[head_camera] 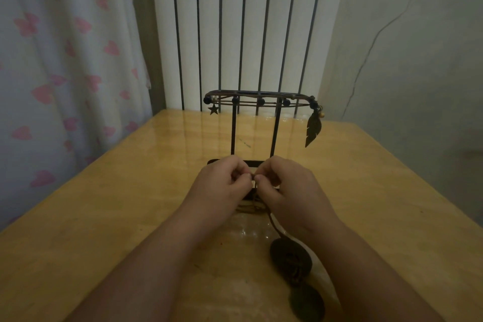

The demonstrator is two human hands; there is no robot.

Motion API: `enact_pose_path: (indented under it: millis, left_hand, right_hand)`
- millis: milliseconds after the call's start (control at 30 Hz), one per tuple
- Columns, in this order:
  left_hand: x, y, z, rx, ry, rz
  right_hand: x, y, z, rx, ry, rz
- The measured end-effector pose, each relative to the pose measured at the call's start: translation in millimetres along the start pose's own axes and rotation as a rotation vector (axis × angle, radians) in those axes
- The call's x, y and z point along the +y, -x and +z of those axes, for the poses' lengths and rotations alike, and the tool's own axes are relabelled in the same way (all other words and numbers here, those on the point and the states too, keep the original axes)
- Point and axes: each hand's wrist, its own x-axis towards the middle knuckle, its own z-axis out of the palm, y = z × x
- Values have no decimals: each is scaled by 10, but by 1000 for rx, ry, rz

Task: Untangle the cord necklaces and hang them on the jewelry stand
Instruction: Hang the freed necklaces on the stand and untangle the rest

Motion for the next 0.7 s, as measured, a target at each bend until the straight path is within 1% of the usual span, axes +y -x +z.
enact_pose_path:
  millis: [67,133,200,267,333,400,500,567,700]
  left_hand:
    - [14,-14,6,9,65,-51]
    - [36,-22,8,8,209,-120]
    - [45,-15,3,1,370,-175]
    - [39,-7,-11,-6,442,-183]
    - [27,-1,-29,-2,415,-164]
    - [13,-5,-39,11,369,-155]
    - [0,-2,-32,10,302,-146]
    - [-3,9,-20,7,182,-98]
    - [38,49,-22,58,-47,41]
  right_hand:
    - [-16,-1,-3,23,-48,11]
    - [-44,1,5,48,-133,54]
    - [-74,4,11,60,-268,115]
    - [-92,4,-6,46,-389,170]
    - [-87,4,-41,19,-420,182]
    - [-75,7,-72,8,-370,154]
    - [-60,18,-83,-3,-123,63]
    - [-66,28,-77,-17,-43,28]
    - [-61,33,-73,-6,-4,9]
